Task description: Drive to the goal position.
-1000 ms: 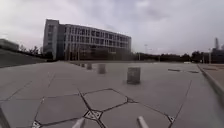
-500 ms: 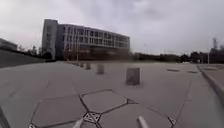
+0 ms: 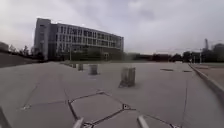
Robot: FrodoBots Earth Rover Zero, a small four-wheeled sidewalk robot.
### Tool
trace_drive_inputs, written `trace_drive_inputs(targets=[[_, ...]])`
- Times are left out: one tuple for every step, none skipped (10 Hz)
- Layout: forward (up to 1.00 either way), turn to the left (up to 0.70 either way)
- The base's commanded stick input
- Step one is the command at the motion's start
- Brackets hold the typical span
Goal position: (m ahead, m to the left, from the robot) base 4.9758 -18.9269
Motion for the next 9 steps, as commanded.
trace_drive_inputs(targets=[[0.11, -0.06], [0.45, -0.27], [0.45, -0.27], [0.45, -0.27], [0.45, -0.27], [0.45, -0.27], [0.45, -0.27], [0.45, -0.27], [0.45, -0.27]])
